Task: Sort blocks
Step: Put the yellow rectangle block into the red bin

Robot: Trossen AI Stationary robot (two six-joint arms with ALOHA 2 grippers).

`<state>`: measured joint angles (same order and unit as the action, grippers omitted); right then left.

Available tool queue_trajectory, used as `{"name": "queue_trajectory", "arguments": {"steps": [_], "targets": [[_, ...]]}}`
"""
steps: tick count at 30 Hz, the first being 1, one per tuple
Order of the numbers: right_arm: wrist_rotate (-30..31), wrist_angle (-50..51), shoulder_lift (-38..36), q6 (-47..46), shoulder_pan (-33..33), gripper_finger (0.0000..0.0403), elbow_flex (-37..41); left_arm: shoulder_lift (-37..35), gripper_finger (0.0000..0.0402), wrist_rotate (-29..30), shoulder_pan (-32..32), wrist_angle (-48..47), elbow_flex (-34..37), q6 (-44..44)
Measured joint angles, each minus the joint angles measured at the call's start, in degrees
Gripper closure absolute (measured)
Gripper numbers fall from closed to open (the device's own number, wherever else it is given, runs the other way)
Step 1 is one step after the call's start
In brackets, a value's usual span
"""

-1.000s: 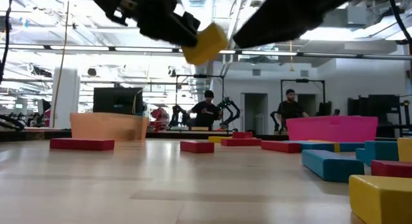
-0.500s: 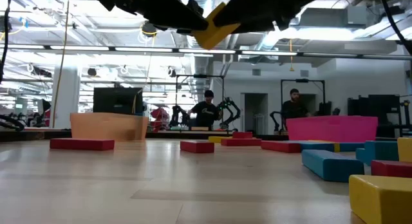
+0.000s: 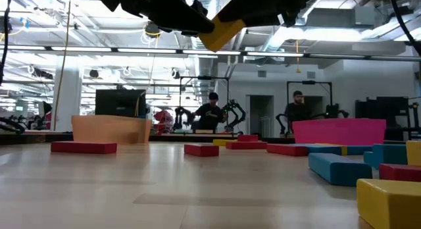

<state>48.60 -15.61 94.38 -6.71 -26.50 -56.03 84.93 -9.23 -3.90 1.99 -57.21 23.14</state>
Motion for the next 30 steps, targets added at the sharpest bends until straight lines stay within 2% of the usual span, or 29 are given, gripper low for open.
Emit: {"name": "queue_trajectory", "arguments": {"steps": [2, 6, 11, 14, 18, 24, 30], "targets": [[-0.04, 0.11, -0.04, 0.15, 0.00, 0.0274, 0.00, 0.00, 0.0270, 0.05, 0.00, 0.05, 0.00, -0.40], [-0.92, 3.51, -1.38, 1.01, 0.10, 0.0272, 0.02, -0.63, 0.0213, 2.36, -0.04, -2.34, 0.00, -0.92], [-0.39, 13.01, -7.10, -1.76, 0.65, 0.0272, -0.18, -4.49, 0.0163, 6.99, 0.55, -9.05, 0.00, -2.55], [-0.22, 22.60, -11.43, -4.19, 1.62, 0.0272, -0.77, -8.21, 0.0158, 10.92, 0.76, -13.83, -0.02, -4.11], [-1.85, 39.64, -17.97, -10.37, 4.33, 0.0272, -3.09, -12.54, 0.0156, 12.33, 0.76, -22.08, -0.02, -7.29], [-9.71, 63.24, -24.28, -19.94, 12.11, 0.0272, -5.00, -14.16, 0.0161, 12.35, -1.16, -32.37, 2.03, -13.62], [-17.42, 77.93, -25.56, -23.50, 20.70, 0.0272, -5.01, -13.42, 0.0162, 12.39, -3.89, -32.61, 6.85, -17.85]]}}
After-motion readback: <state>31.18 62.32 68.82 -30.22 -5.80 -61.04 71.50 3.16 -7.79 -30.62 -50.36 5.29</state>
